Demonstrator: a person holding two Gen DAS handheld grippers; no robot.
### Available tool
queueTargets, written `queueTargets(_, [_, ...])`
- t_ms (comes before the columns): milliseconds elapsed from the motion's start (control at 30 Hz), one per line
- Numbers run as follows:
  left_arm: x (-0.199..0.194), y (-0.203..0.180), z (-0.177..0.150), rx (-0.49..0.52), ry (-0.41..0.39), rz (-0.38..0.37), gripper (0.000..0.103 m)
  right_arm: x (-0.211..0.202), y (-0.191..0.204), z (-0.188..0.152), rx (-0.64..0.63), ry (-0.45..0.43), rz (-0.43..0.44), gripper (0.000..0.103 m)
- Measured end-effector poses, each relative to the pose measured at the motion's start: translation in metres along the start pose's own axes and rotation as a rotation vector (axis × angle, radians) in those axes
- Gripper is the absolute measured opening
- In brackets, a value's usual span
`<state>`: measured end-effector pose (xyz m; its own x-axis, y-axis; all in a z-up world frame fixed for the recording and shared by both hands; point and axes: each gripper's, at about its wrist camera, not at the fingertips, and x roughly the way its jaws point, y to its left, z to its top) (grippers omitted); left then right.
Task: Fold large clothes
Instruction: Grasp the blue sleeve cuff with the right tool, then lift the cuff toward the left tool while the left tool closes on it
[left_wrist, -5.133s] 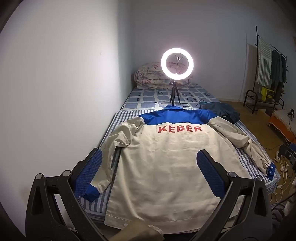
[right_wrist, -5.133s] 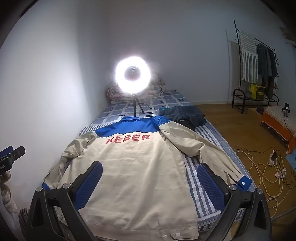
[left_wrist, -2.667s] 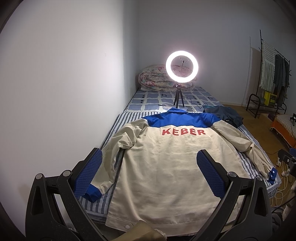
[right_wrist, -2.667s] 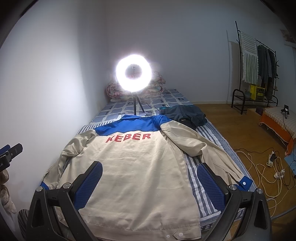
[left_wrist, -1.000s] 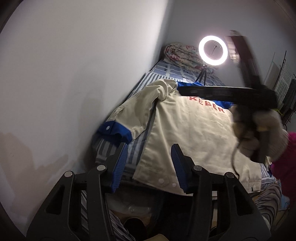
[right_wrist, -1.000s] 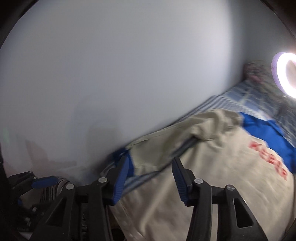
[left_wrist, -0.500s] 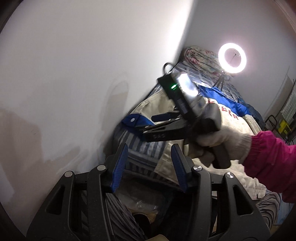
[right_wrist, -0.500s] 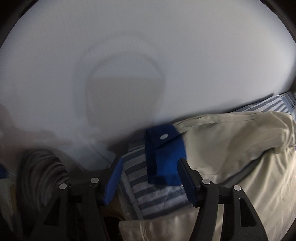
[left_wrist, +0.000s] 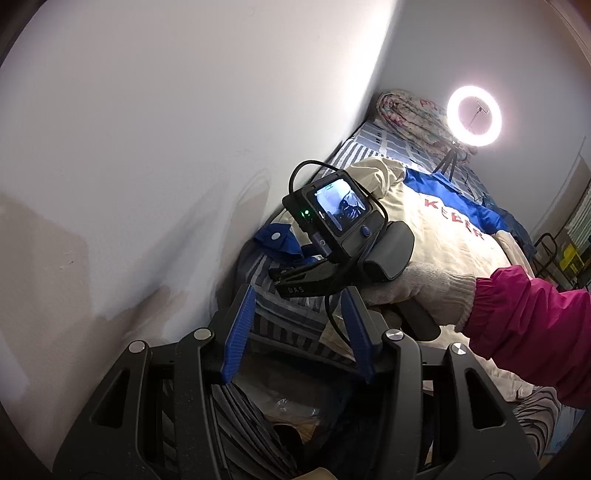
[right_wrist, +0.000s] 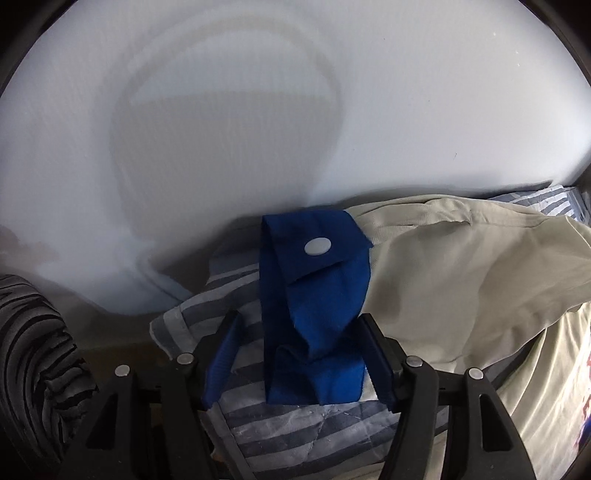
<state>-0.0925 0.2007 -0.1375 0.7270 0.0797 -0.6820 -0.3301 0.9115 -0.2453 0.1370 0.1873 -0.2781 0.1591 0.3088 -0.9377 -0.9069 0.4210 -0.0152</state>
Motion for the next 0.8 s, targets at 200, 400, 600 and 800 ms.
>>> queueTargets(200, [0.002, -0.001, 0.001, 0.009, -0.006, -0.002, 0.050, -0.008, -0.019, -0.002, 0.065, -0.010, 0.063, 0.036])
queueTargets(400, [0.002, -0.003, -0.001, 0.028, -0.014, 0.005, 0.048, -0.028, -0.048, -0.006, 0.170, -0.051, 0.137, 0.008])
queueTargets(600, [0.003, -0.007, -0.001, 0.046, -0.016, 0.002, 0.044, -0.083, -0.089, -0.018, 0.341, -0.198, 0.221, 0.004])
queueTargets(800, [0.004, -0.019, 0.004, 0.081, -0.037, -0.020, 0.043, -0.160, -0.119, -0.066, 0.511, -0.395, 0.280, 0.004])
